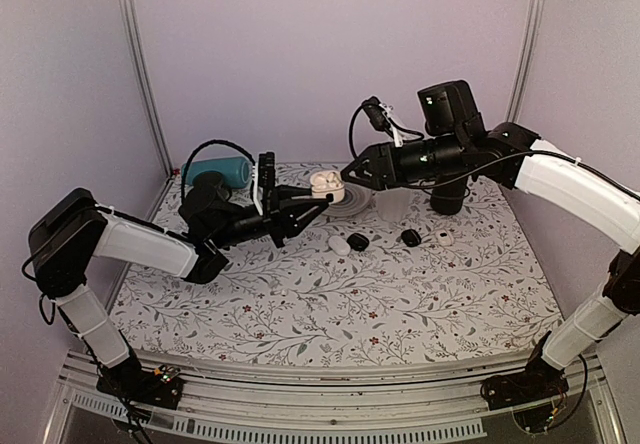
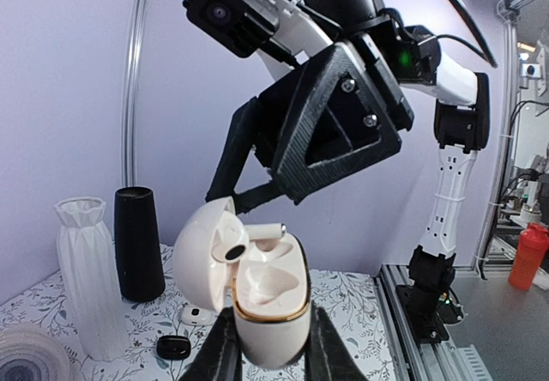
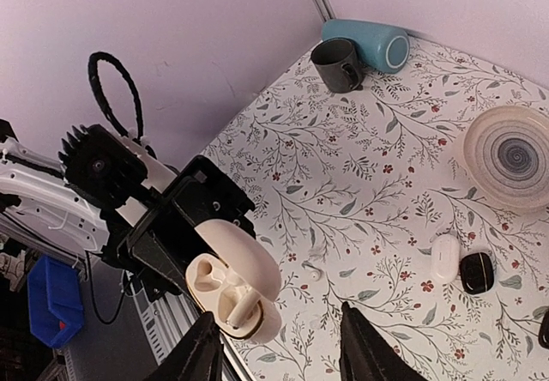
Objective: Insert the wireless bluetooth earbuds into the charging case
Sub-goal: Adjust the right earbud in the right side groove of the charging case.
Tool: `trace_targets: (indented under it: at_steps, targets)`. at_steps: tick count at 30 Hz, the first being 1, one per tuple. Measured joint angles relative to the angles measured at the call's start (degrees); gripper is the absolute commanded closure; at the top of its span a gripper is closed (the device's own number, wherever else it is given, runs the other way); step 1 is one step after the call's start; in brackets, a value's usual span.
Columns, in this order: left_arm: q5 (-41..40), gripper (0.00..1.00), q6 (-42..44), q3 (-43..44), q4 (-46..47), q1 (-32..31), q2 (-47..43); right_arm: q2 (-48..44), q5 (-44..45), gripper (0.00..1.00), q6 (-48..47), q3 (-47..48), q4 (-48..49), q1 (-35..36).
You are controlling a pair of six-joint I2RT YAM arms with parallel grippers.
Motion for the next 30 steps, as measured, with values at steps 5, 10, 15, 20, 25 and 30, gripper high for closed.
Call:
trace_targets:
  at_steps: [5,10,15,20,25,30]
  targets:
    - [0.0,1.00,0.0,-0.2,0.0,0.0,0.0,0.0,-0.3,0.54,0.0,0.0,0.8,-0.1]
    - [0.2,1.00,0.0,-0.3,0.0,0.0,0.0,0.3,-1.2,0.54,0.0,0.0,1.2,-0.1]
    - [0.3,1.00,0.0,-0.3,0.0,0.0,0.0,0.9,-1.6,0.55,0.0,-0.4,1.4,-0.1]
    - [0.4,1.00,0.0,-0.3,0.0,0.0,0.0,1.0,-1.6,0.55,0.0,-1.3,1.4,-0.1]
    - [0.4,1.00,0.0,-0.3,0.0,0.0,0.0,1.2,-1.6,0.55,-0.1,-1.4,1.5,-0.1]
    - [0.5,1.00,0.0,-0.3,-0.4,0.0,0.0,1.4,-1.6,0.55,-0.2,-1.6,1.6,-0.1]
